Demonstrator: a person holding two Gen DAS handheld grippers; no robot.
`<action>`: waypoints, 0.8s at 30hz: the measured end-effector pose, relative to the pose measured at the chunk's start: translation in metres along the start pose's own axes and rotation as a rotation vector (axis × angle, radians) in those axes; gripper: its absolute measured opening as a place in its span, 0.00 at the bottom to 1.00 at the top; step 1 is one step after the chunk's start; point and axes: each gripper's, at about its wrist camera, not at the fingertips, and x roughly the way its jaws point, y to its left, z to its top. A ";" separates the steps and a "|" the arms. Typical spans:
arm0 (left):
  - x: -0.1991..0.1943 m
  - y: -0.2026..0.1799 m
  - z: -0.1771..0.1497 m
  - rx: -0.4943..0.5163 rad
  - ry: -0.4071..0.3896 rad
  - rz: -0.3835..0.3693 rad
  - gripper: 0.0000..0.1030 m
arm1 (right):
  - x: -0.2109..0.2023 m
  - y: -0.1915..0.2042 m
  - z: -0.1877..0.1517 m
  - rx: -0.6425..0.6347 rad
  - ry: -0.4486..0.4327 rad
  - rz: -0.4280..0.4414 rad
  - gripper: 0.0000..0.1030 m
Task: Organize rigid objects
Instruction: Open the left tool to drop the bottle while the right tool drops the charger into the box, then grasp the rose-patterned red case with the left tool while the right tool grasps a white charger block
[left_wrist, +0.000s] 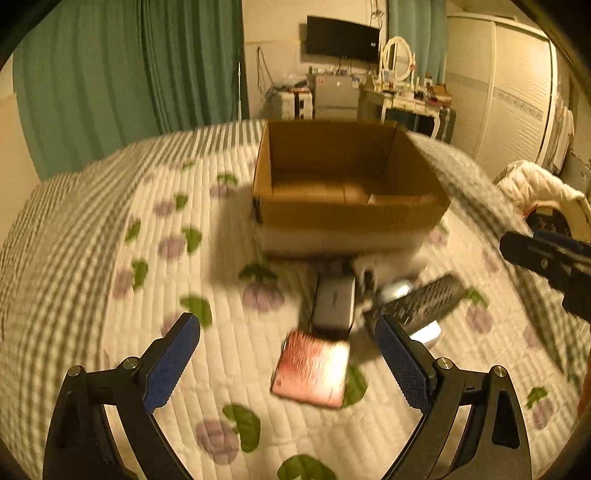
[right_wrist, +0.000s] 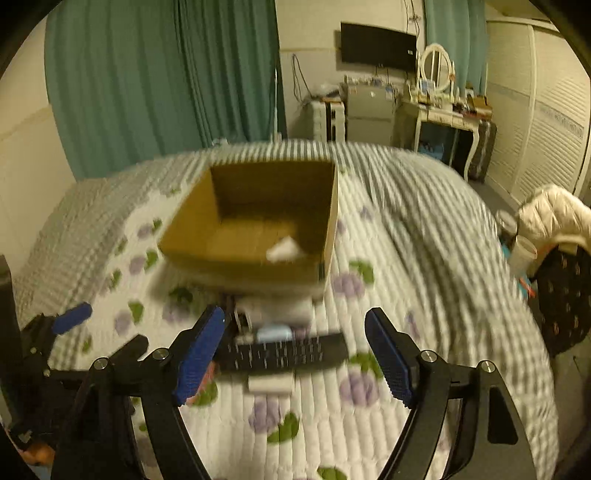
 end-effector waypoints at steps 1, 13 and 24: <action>0.008 0.001 -0.009 0.004 0.018 0.000 0.95 | 0.007 0.001 -0.009 -0.007 0.019 -0.004 0.76; 0.073 -0.018 -0.049 0.057 0.147 -0.002 0.95 | 0.075 0.003 -0.037 -0.001 0.151 -0.027 0.76; 0.075 -0.032 -0.058 0.127 0.134 -0.031 0.70 | 0.093 0.000 -0.047 0.003 0.195 -0.029 0.76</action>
